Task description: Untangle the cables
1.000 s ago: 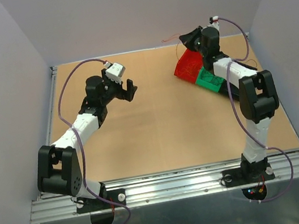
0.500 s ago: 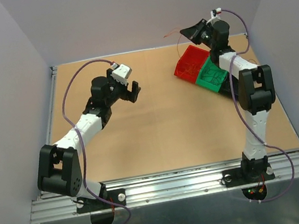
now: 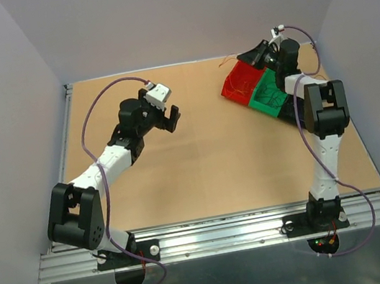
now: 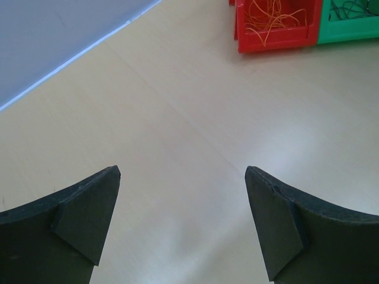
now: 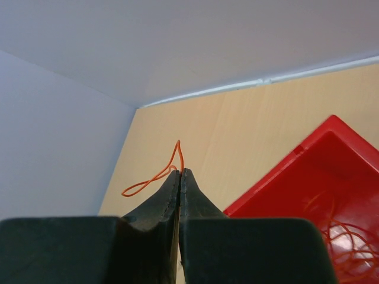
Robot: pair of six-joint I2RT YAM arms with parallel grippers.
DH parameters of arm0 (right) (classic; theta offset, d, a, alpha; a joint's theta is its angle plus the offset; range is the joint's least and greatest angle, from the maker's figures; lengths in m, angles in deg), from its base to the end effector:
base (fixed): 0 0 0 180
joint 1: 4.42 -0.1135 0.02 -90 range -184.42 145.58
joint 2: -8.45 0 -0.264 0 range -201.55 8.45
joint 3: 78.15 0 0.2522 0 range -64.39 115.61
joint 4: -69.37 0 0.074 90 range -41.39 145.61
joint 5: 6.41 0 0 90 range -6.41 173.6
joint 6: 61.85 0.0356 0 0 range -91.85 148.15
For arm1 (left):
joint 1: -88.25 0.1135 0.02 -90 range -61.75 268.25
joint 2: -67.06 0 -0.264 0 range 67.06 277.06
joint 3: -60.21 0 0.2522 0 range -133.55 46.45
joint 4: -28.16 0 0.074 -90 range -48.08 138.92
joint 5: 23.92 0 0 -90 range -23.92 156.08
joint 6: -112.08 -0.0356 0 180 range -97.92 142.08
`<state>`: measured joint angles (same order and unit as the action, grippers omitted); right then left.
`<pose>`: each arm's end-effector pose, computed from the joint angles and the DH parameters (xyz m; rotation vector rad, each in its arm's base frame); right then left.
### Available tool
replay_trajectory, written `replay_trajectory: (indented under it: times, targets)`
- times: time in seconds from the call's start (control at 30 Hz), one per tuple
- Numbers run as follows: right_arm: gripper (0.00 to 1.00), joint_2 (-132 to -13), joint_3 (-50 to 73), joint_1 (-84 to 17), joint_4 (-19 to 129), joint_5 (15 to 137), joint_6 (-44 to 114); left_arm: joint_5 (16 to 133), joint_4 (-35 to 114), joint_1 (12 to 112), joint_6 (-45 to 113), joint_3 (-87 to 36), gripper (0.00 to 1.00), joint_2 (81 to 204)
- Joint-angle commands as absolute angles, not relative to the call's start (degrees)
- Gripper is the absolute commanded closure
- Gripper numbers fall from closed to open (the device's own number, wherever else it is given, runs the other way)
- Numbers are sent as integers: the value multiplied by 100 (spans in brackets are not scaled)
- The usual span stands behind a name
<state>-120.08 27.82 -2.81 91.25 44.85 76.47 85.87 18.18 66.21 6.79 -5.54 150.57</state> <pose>0.5195 0.0077 0.2221 0.1727 1.6979 1.1519 0.3077 -0.1376 0.2843 0.7863 1.5221 -0.3819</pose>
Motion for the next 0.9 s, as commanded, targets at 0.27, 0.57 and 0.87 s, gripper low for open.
replay_trajectory:
  times: [0.27, 0.57, 0.87]
  targets:
    - [100, -11539, 1675, 446, 9771, 4123, 7166, 8330, 1600, 6478, 503, -444, 1, 14828]
    - [99, -10898, 1463, 429, 7911, 5483, 5944, 8198, 1643, 6391, 450, -514, 1, 14889]
    - [99, -10765, 2303, -360, 6093, 7405, 5303, 8093, 1661, 6329, 389, -514, 1, 14880]
